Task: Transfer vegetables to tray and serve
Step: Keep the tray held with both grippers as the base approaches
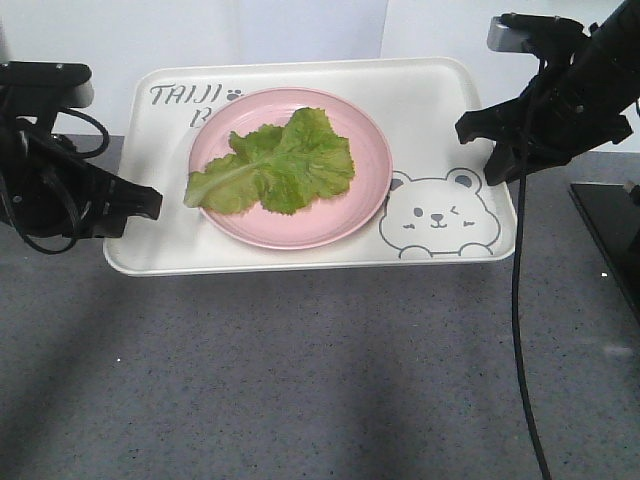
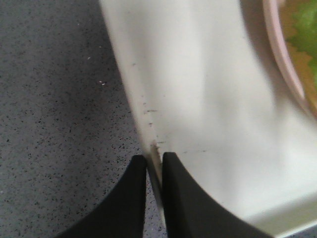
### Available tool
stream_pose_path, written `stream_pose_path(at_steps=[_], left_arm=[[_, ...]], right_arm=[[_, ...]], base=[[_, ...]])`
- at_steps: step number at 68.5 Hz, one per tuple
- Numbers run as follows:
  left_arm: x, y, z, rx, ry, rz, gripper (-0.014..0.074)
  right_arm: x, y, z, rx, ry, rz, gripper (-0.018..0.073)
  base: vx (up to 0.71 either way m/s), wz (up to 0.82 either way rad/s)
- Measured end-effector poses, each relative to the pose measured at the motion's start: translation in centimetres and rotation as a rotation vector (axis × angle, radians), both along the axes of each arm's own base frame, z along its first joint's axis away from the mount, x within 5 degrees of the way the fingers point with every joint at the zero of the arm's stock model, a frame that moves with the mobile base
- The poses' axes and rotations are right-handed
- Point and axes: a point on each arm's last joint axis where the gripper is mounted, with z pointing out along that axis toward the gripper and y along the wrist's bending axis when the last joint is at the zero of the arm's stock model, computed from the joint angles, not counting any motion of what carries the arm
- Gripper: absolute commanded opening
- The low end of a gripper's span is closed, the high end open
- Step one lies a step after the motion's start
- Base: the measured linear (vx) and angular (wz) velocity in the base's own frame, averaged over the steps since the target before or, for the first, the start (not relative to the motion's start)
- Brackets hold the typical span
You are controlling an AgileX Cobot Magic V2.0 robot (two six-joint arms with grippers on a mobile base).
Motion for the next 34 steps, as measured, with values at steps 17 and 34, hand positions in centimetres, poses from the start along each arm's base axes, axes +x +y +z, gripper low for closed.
stream_pose_path(at_steps=[17,34], left_arm=[[0.0,0.0,0.0,0.0,0.0,0.0,-0.0006],[0.01,0.0,0.01,0.0,-0.001,0.0,-0.0006]], right_arm=[[0.0,0.0,0.0,0.0,0.0,0.0,-0.0006],[0.0,0.0,0.0,-0.005,-0.003,0.012,-0.0006]], base=[[0.0,0.0],[0.0,0.0]])
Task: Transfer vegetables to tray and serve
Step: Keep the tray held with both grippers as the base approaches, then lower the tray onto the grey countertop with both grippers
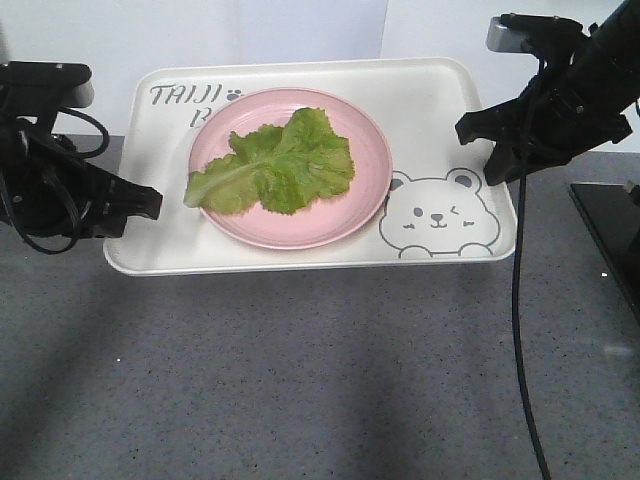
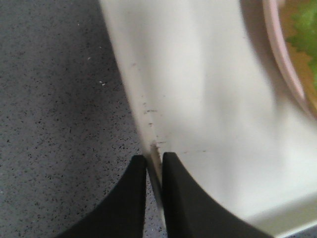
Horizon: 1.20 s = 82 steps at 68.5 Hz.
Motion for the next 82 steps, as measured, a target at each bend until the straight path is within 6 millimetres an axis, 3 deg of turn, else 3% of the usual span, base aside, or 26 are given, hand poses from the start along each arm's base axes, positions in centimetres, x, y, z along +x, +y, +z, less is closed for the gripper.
stream_pose_path(at_steps=[18,43,59,71,82], left_arm=[[1.4,-0.3,-1.4,0.026,0.015,-0.001,-0.0006],[5.0,-1.8,-7.6,0.078,0.169,-0.006,-0.0006],[6.2,-2.2,-10.0,0.11,0.208,-0.014,-0.0006],[6.9,-2.2,-11.3,0.143,0.208,-0.022,-0.0006],[7.5,-2.3,-12.4,0.166,0.212,-0.03,-0.0006]], right_arm=[[0.9,0.0,-1.2,-0.018,0.017,0.012,-0.0006],[4.2,0.0,-7.7,-0.096,0.163,0.002,-0.0006],[5.4,0.1,-10.7,-0.113,0.235,-0.01,-0.0006],[5.8,0.3,-12.2,-0.109,0.269,-0.033,-0.0006],[5.9,0.3,-12.3,-0.108,0.273,-0.038,-0.0006]], base=[[0.0,0.0],[0.0,0.0],[0.0,0.0],[0.0,0.0],[0.0,0.0]])
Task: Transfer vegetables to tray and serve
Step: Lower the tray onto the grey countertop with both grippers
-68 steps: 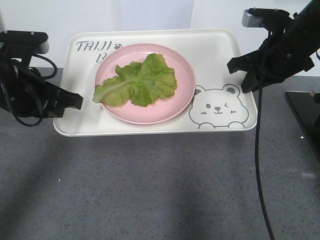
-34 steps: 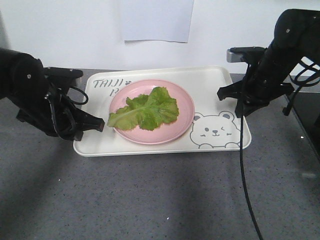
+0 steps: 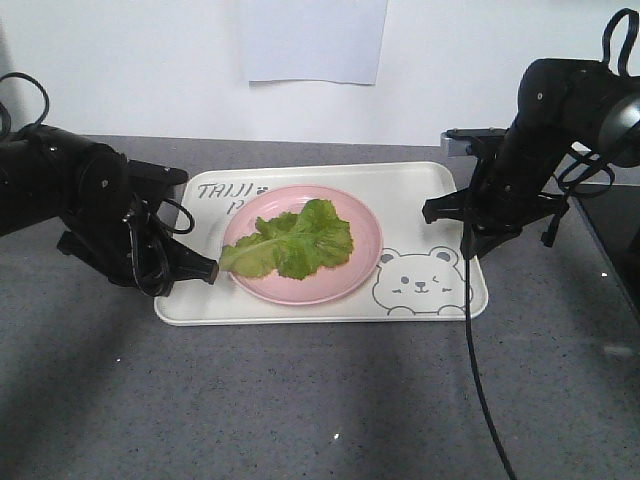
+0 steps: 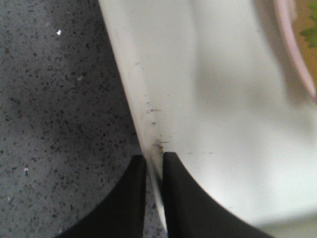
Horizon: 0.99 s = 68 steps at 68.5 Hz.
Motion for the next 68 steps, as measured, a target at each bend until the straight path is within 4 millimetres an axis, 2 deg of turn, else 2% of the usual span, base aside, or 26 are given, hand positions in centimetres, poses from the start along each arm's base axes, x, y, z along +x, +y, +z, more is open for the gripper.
stream_pose_path(at_steps=[16,39,49,68], left_arm=[[0.7,-0.3,-1.6,0.009,0.011,-0.005,-0.0006],[0.8,-0.3,-1.7,0.01,0.009,-0.006,-0.0006],[0.9,-0.3,-1.7,0.013,0.009,-0.007,-0.0004],[1.0,-0.3,-1.7,0.022,-0.002,-0.015,0.0005]], right_arm=[[0.0,-0.1,0.0,-0.011,-0.004,-0.004,-0.0006],[0.0,-0.1,0.0,-0.013,-0.003,-0.007,0.0018],[0.0,-0.1,0.0,-0.014,0.0,-0.003,0.0088],[0.0,0.1,0.0,-0.008,-0.004,0.02,0.031]], base=[[0.0,0.0],[0.0,0.0],[0.0,0.0],[0.0,0.0]])
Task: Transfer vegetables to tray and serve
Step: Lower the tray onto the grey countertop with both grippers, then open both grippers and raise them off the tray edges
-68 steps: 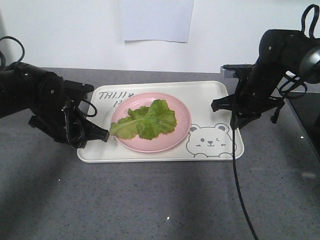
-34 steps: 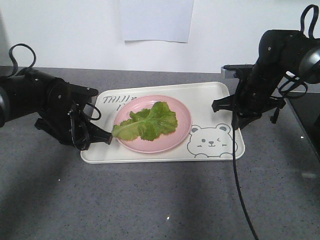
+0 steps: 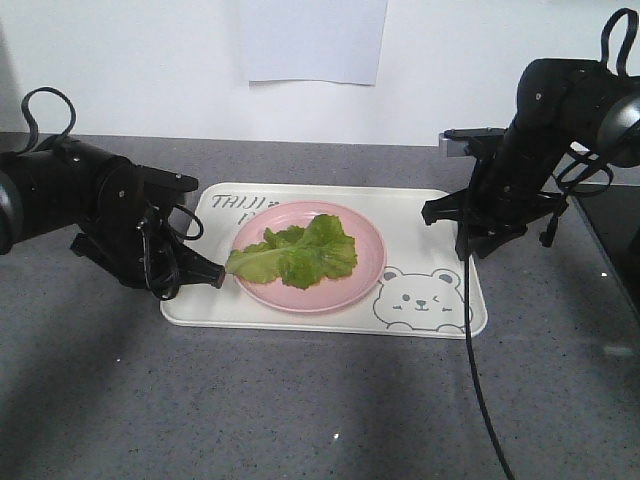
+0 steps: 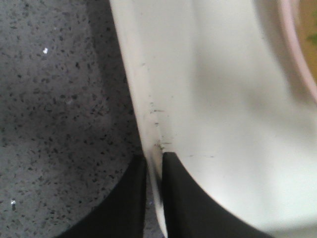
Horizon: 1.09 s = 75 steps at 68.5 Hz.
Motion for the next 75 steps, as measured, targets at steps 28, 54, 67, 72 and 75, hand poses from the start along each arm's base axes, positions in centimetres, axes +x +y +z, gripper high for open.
stream_pose_path(at_steps=[28,54,67,72,75], left_arm=[[0.0,0.0,0.0,0.002,-0.001,-0.002,0.0094],[-0.08,-0.03,-0.05,0.027,0.004,-0.025,0.0285],[-0.05,0.0,0.08,0.032,0.005,-0.026,0.0305],[-0.02,0.0,0.24,0.037,0.015,-0.025,0.0305],[0.09,-0.03,0.4,0.038,0.02,-0.022,0.0305]], right_arm=[[0.01,-0.06,-0.01,-0.01,0.0,-0.011,0.0399],[0.01,-0.06,-0.01,-0.01,0.0,-0.012,0.0399],[-0.03,-0.1,0.12,-0.014,-0.004,-0.011,0.0399],[-0.12,-0.18,0.51,-0.018,-0.014,-0.013,0.0399],[-0.24,-0.21,0.9,-0.019,-0.024,-0.015,0.0399]], base=[[0.0,0.0],[0.0,0.0],[0.0,0.0],[0.0,0.0],[0.0,0.0]])
